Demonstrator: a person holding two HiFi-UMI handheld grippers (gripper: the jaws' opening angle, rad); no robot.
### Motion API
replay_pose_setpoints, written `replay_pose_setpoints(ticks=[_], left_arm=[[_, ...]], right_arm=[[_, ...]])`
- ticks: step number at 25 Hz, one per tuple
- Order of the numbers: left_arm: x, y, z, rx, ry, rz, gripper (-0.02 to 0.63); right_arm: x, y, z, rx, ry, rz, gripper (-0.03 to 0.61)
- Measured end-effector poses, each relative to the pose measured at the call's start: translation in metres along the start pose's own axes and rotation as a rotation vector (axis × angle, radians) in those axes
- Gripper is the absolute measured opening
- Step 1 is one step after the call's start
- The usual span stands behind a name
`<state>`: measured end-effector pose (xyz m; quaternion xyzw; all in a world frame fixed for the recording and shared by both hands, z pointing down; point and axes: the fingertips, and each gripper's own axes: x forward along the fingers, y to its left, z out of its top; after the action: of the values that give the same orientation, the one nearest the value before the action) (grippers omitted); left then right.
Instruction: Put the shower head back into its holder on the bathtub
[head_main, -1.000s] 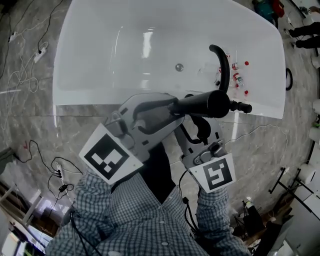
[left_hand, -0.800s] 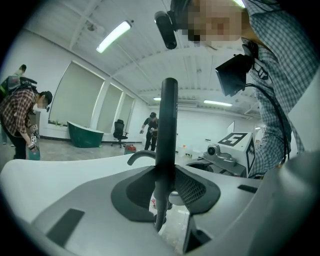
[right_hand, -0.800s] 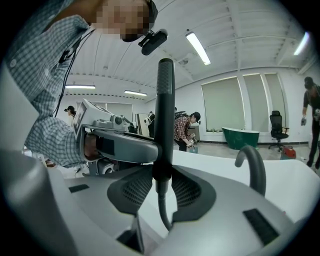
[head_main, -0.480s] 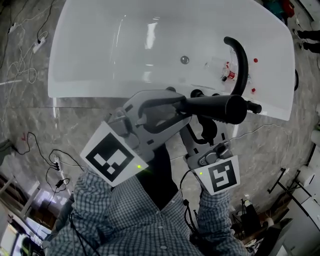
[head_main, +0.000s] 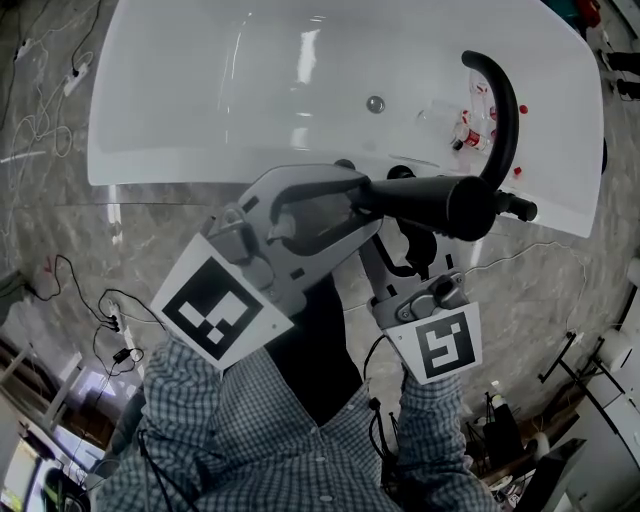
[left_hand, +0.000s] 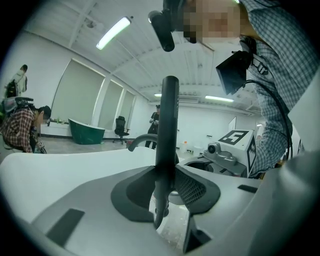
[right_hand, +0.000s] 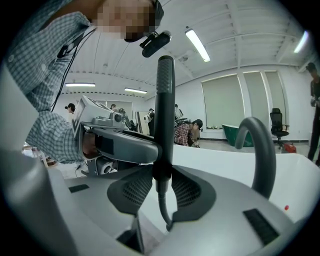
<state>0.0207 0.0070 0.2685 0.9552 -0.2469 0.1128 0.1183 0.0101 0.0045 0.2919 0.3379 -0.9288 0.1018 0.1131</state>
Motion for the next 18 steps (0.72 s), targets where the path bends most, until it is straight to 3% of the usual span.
replay_pose_setpoints(ticks=[18], left_arm=[[0.014, 0.008, -0.048, -0.014, 0.026, 0.016, 0.124]], right_arm=[[0.013, -0.006, -0.049, -0.014, 0.018, -0.002, 0.117]])
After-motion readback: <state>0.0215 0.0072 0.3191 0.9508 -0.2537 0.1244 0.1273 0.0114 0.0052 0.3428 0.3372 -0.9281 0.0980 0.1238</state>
